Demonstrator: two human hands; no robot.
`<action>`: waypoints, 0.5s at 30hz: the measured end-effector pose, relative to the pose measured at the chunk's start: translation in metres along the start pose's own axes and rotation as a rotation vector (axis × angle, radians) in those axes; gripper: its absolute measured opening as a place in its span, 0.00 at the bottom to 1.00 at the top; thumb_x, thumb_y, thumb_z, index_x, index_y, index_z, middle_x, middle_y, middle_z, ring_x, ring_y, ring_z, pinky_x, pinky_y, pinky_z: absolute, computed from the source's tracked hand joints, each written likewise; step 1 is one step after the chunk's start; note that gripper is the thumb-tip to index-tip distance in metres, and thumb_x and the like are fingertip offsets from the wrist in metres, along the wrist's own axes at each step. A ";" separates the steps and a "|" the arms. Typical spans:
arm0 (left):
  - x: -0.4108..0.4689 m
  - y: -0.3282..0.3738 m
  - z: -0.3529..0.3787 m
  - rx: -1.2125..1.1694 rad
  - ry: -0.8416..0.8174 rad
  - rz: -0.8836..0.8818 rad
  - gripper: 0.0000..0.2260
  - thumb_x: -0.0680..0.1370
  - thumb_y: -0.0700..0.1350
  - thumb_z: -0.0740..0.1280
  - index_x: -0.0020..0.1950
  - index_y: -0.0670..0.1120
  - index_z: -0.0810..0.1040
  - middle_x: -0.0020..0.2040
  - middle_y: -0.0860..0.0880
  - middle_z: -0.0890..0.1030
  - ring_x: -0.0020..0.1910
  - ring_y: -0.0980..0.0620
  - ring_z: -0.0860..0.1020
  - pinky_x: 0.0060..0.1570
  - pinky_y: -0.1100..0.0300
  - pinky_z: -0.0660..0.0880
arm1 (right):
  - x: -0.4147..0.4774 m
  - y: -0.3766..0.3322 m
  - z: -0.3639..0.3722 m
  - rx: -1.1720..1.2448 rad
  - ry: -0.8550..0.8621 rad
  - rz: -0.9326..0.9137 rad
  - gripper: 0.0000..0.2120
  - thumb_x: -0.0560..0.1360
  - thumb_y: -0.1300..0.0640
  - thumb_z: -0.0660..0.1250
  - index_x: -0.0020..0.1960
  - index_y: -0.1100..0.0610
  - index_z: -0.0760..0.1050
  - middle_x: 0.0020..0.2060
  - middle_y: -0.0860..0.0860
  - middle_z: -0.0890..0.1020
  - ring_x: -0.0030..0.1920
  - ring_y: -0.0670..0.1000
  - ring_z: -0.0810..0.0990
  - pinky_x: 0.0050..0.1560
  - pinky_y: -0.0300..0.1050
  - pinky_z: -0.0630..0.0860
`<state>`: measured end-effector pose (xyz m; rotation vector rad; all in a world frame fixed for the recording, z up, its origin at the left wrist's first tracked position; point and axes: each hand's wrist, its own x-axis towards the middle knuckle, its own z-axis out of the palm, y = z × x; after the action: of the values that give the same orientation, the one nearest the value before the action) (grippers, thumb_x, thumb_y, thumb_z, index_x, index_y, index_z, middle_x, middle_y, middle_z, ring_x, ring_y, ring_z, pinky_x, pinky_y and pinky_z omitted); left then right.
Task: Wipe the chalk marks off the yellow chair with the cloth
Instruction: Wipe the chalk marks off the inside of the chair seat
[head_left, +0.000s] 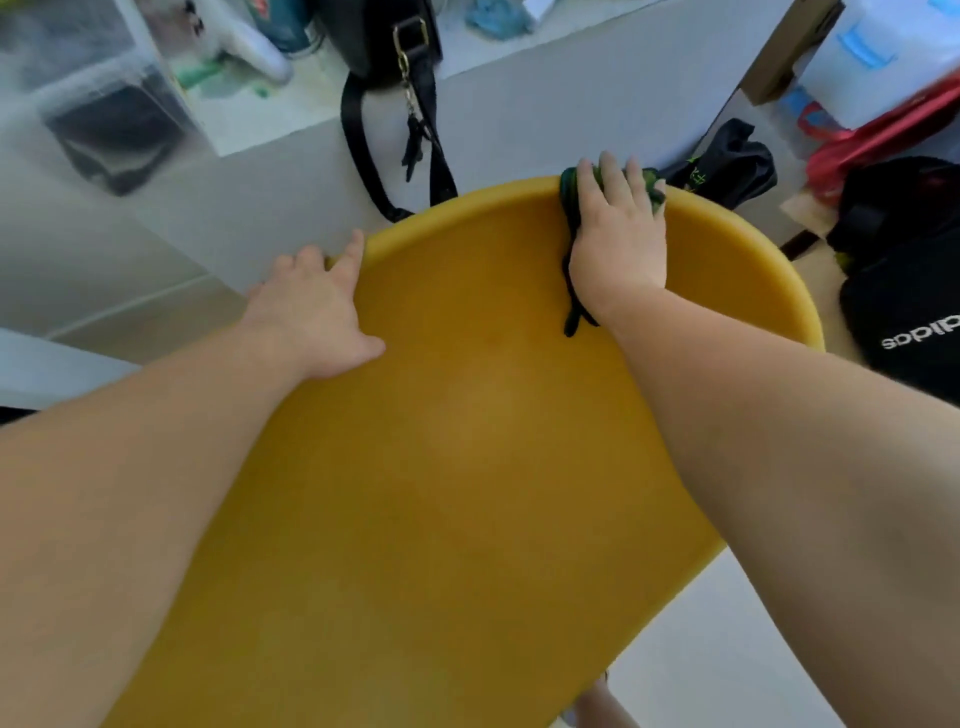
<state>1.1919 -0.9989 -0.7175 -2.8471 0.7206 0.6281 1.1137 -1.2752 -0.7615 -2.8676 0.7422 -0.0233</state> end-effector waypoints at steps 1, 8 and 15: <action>-0.007 -0.013 0.002 -0.002 -0.004 0.001 0.50 0.69 0.65 0.69 0.80 0.55 0.40 0.70 0.39 0.65 0.68 0.37 0.65 0.64 0.42 0.70 | 0.000 -0.017 0.001 0.028 0.009 -0.013 0.29 0.84 0.65 0.54 0.83 0.55 0.53 0.83 0.55 0.56 0.83 0.60 0.50 0.81 0.60 0.49; -0.051 -0.076 0.024 -0.107 -0.002 0.080 0.47 0.70 0.60 0.69 0.81 0.52 0.46 0.68 0.42 0.65 0.69 0.39 0.64 0.62 0.46 0.69 | -0.059 -0.148 0.016 0.335 0.044 0.011 0.17 0.82 0.62 0.62 0.70 0.61 0.75 0.70 0.57 0.75 0.72 0.58 0.69 0.72 0.49 0.65; -0.099 -0.098 0.043 -0.197 0.022 0.132 0.42 0.72 0.55 0.68 0.81 0.49 0.49 0.67 0.43 0.66 0.69 0.42 0.64 0.57 0.50 0.70 | -0.148 -0.222 0.037 0.912 -0.122 0.269 0.28 0.81 0.48 0.66 0.78 0.56 0.66 0.67 0.52 0.78 0.67 0.52 0.75 0.66 0.45 0.72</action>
<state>1.1447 -0.8612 -0.7108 -3.0068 0.9042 0.7256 1.0933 -1.0069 -0.7542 -1.8821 0.8093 -0.1160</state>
